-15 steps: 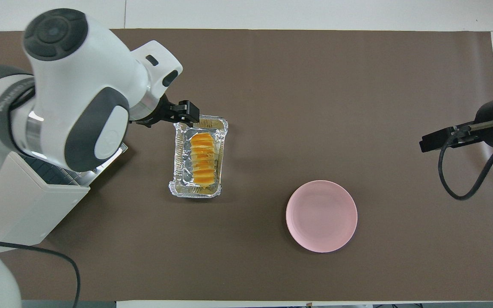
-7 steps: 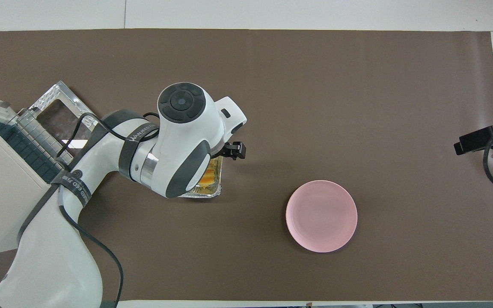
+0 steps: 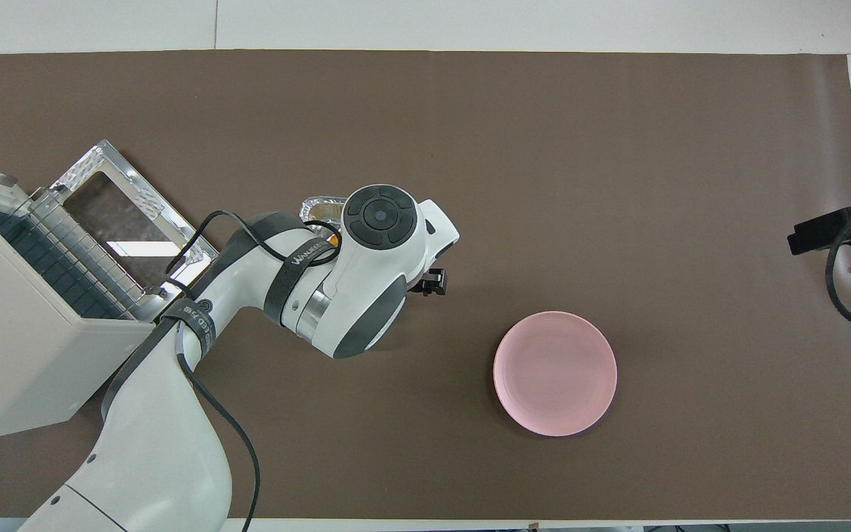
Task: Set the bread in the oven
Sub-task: 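Carry the foil tray with the left gripper into the open oven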
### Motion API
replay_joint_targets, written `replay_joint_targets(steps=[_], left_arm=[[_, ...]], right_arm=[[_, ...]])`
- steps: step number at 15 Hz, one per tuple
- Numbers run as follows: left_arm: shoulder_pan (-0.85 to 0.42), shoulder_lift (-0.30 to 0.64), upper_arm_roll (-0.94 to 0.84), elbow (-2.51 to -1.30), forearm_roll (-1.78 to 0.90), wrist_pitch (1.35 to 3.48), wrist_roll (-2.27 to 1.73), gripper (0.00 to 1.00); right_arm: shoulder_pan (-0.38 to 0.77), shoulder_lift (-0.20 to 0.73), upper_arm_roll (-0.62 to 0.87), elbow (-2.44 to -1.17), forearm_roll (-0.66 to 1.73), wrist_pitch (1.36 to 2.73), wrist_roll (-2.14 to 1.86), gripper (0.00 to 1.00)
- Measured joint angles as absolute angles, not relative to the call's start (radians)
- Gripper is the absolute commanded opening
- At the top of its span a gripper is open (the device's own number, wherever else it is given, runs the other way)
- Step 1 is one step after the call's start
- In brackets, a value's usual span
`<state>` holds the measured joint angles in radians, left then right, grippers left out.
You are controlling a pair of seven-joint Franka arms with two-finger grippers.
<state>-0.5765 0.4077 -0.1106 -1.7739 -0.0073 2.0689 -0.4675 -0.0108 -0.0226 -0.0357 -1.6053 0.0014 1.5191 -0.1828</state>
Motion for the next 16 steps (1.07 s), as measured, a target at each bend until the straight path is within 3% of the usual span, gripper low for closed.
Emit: replay_joint_targets(steps=[2,4,5,6,7,13,16], left_arm=[[-0.575,0.408,-0.109,-1.782,-0.007,2.069,-0.474,0.58],[-0.576,0.406,-0.111,-1.783,-0.007,2.069,-0.495,0.49],[-0.576,0.405,-0.111,-1.783,-0.007,2.069,-0.501,0.32],[-0.576,0.404,-0.111,-1.783,-0.007,2.069,-0.504,0.10],[-0.576,0.404,-0.110,-1.785,-0.007,2.069,-0.507,0.00],[-0.571,0.400,-0.097,-1.793,-0.006,2.055,-0.514,0.00],[-0.568,0.393,-0.045,-1.713,-0.006,1.958,-0.538,0.00]], right_arm=[[-0.012,-0.023,-0.037,-1.605,0.042,1.514,-0.181,1.00],[-0.012,-0.023,-0.037,-1.605,0.057,1.514,-0.181,1.00],[-0.012,-0.023,-0.037,-1.605,0.057,1.514,-0.181,1.00],[-0.012,-0.023,-0.037,-1.605,0.057,1.514,-0.181,1.00],[-0.013,-0.023,-0.038,-1.605,0.056,1.514,-0.181,1.00],[-0.015,-0.023,-0.040,-1.605,0.044,1.514,-0.181,1.00],[-0.015,-0.023,-0.040,-1.605,0.040,1.514,-0.181,1.00]])
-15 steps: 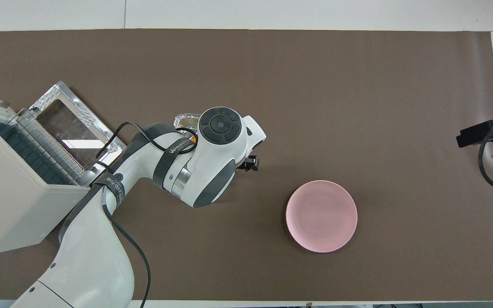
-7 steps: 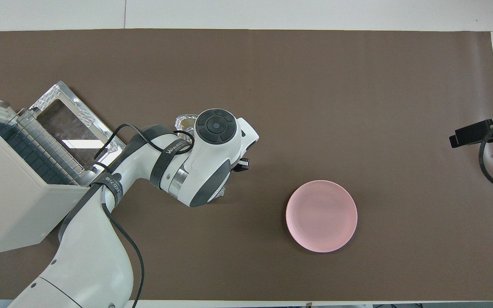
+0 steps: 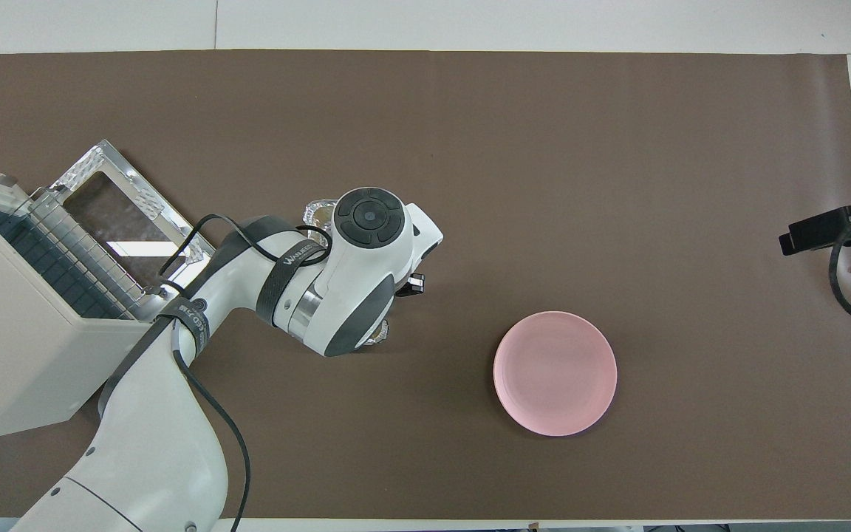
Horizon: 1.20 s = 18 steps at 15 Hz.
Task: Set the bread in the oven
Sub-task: 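Carry the foil tray with the left gripper into the open oven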
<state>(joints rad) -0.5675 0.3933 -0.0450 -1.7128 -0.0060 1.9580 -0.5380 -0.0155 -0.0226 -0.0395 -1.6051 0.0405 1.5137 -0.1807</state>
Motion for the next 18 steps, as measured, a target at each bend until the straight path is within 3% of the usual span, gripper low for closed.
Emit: replay_joint_targets(steps=[4,8,18], left_arm=[[-0.440,0.368,0.010,-1.555,-0.009,1.813,-0.548,0.00],[-0.281,0.365,0.017,-1.497,-0.021,1.785,-0.548,0.00],[-0.260,0.371,0.144,-1.490,0.084,1.634,-0.575,0.00]], right_arm=[[-0.015,-0.023,-0.040,-1.605,0.034,1.514,-0.180,1.00],[-0.015,-0.023,-0.039,-1.605,0.025,1.514,-0.180,1.00],[-0.015,-0.023,-0.039,-1.605,0.025,1.509,-0.180,1.00]])
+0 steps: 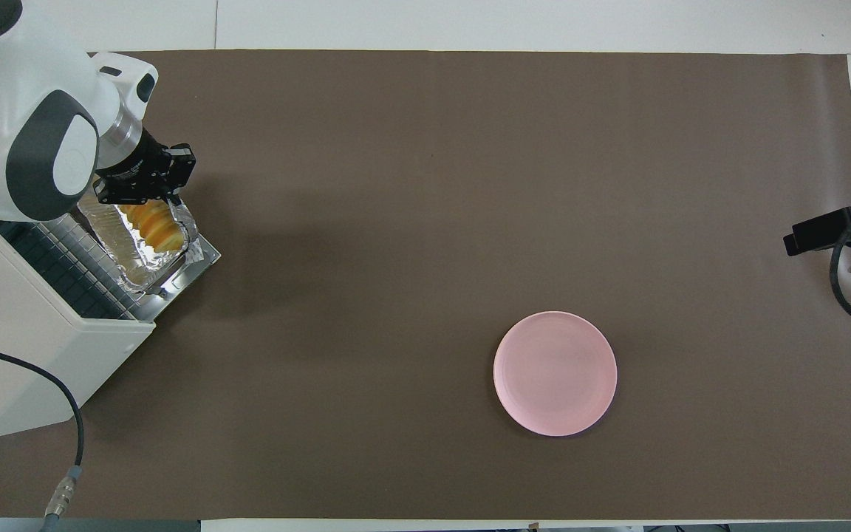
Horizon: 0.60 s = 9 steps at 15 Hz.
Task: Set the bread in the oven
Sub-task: 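Carry the foil tray with the left gripper into the open oven, then release the foil tray inside the oven and withdraw the left gripper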
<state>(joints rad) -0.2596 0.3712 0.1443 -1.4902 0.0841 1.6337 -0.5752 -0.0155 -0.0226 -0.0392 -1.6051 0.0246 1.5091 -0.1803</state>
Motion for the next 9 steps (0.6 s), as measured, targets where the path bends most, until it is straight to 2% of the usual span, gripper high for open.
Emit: replay_joint_targets(steps=[9], left_arm=[[-0.257,0.365,0.171,-1.559,0.137,1.611,-0.577,0.00]], right_arm=[[-0.015,-0.023,-0.039,-1.605,0.025,1.509,-0.180,1.00]])
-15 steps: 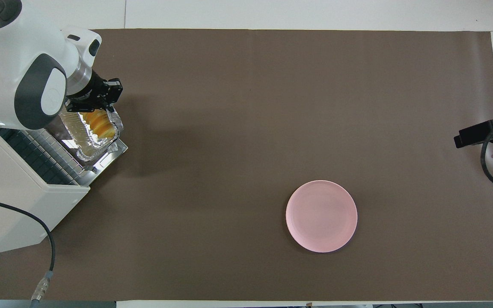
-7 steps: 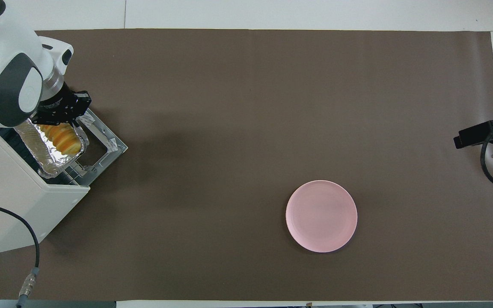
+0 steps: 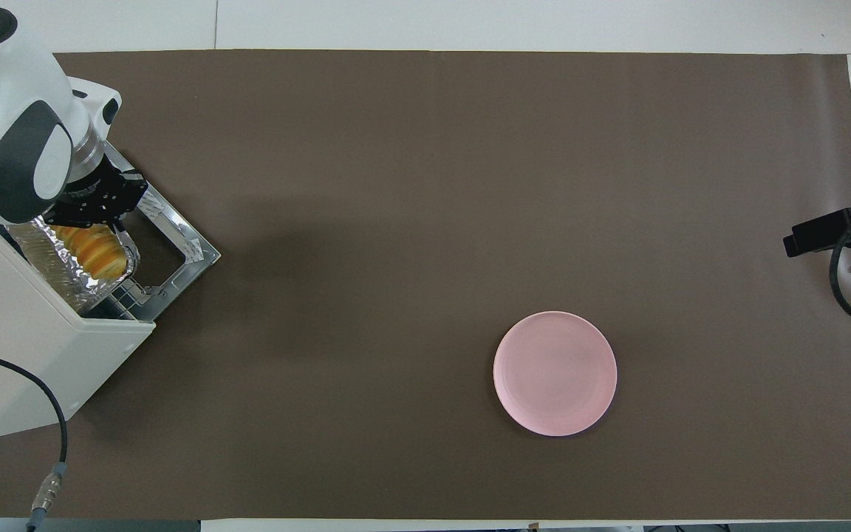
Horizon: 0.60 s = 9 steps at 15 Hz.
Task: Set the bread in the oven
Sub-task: 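Release the foil tray inside the oven and withdraw the left gripper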
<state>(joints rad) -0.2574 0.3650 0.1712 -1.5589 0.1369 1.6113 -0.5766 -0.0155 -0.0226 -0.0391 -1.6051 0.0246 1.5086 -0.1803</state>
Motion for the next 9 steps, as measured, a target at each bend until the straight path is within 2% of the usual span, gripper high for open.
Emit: replay_joint_targets(steps=[9], left_arm=[[-0.229,0.322,0.197,-1.660,0.167,1.617,-0.586,0.00]], right_arm=[[-0.015,-0.023,-0.039,-1.605,0.025,1.508,-0.180,1.00]])
